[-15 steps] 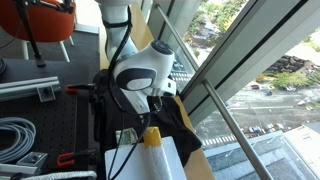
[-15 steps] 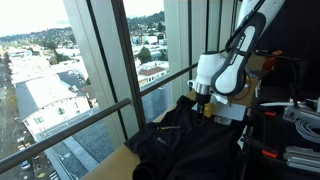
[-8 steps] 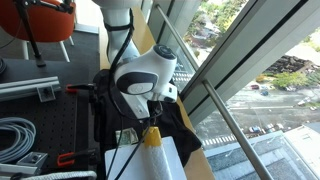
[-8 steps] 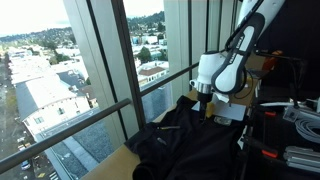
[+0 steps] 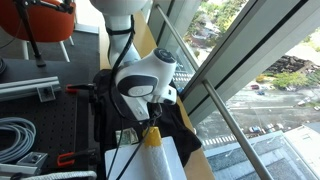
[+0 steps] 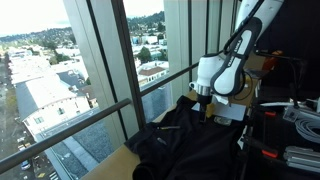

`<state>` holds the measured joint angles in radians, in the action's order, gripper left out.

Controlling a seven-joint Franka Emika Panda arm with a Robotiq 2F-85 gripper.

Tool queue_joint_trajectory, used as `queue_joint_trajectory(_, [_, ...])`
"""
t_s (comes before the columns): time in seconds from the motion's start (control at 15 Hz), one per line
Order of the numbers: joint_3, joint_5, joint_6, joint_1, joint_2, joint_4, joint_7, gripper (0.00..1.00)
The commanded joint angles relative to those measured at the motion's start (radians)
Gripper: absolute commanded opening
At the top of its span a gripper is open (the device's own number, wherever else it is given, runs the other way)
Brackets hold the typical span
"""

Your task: Zip up the black jumper

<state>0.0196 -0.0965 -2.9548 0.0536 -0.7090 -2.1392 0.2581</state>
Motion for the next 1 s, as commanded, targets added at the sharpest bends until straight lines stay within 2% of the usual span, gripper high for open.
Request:
queue_joint_trajectory(0.0, [-0.003, -0.035, 0.034, -0.009, -0.024, 0.04, -0.021, 0.68])
queue_joint_trajectory(0.2, [-0.004, -0.035, 0.048, -0.008, -0.037, 0.057, -0.021, 0.42])
queue_joint_trajectory(0.53, [-0.006, -0.034, 0.074, -0.007, -0.054, 0.086, -0.022, 0.05])
queue_joint_trajectory(0.67, [-0.009, -0.036, 0.081, -0.001, -0.051, 0.091, -0.023, 0.0])
queue_joint_trajectory(0.93, [-0.013, -0.04, 0.1, 0.017, -0.04, 0.095, -0.026, 0.02])
